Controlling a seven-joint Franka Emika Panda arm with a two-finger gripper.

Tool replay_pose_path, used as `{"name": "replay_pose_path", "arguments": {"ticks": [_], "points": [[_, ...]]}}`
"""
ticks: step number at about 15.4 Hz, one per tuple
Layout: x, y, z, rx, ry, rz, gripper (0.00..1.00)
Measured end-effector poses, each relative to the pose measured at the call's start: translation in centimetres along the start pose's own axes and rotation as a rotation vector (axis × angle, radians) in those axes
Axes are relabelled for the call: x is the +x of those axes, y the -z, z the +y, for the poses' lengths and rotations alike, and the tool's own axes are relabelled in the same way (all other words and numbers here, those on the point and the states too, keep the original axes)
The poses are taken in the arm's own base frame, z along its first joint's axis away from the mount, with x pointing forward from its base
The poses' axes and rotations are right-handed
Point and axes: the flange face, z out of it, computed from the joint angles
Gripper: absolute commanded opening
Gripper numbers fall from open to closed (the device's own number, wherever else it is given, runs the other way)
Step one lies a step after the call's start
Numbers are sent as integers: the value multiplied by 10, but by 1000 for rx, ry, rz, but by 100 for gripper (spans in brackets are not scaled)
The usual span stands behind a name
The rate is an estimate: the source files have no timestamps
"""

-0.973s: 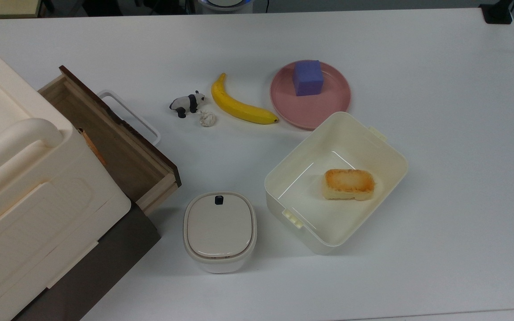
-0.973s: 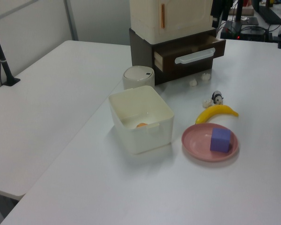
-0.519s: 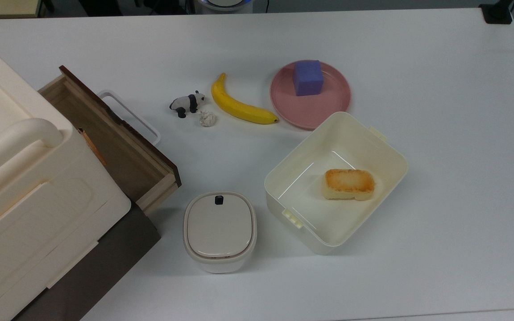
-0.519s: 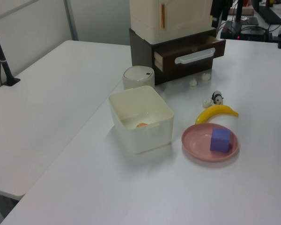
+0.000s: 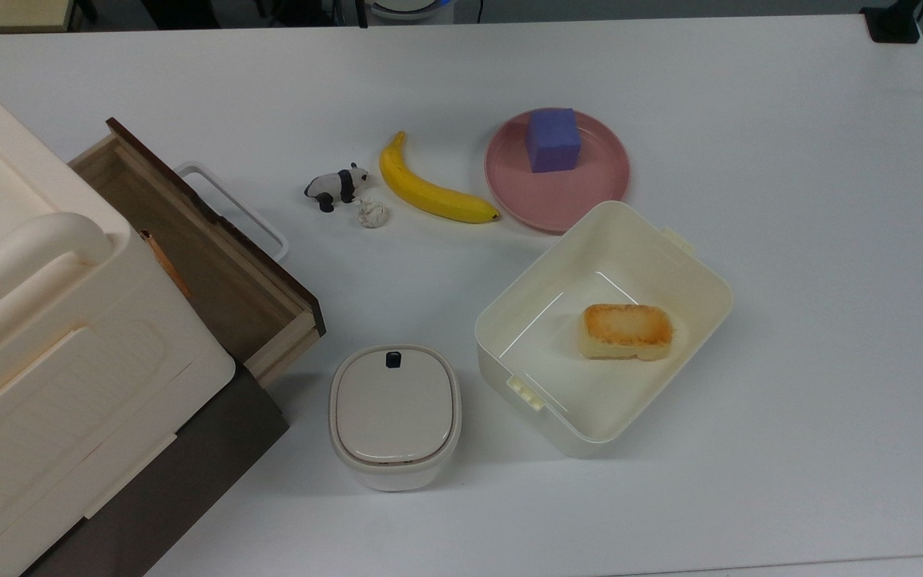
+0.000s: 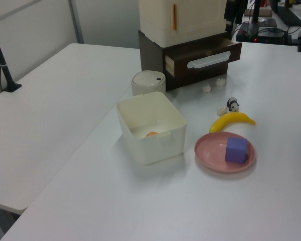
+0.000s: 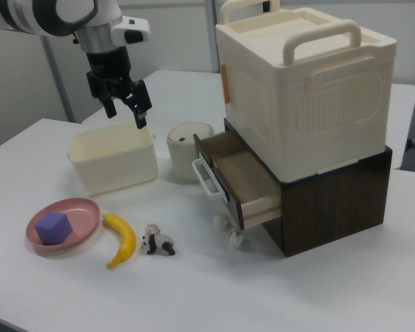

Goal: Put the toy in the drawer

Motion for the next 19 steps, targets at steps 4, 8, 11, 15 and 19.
{"name": "replay_pose_path", "arguments": {"ticks": [4,8,11,15,19], "points": [[0,-6,3,-29,-3,-10,100],[-5,-40,8,-48,-77,-78,100],[-7,-73,12,-57,-195,-103,100],[-8,-120,21,-65,-466,-77,100],[-13,-162,35,-74,-683,-75,100]]}}
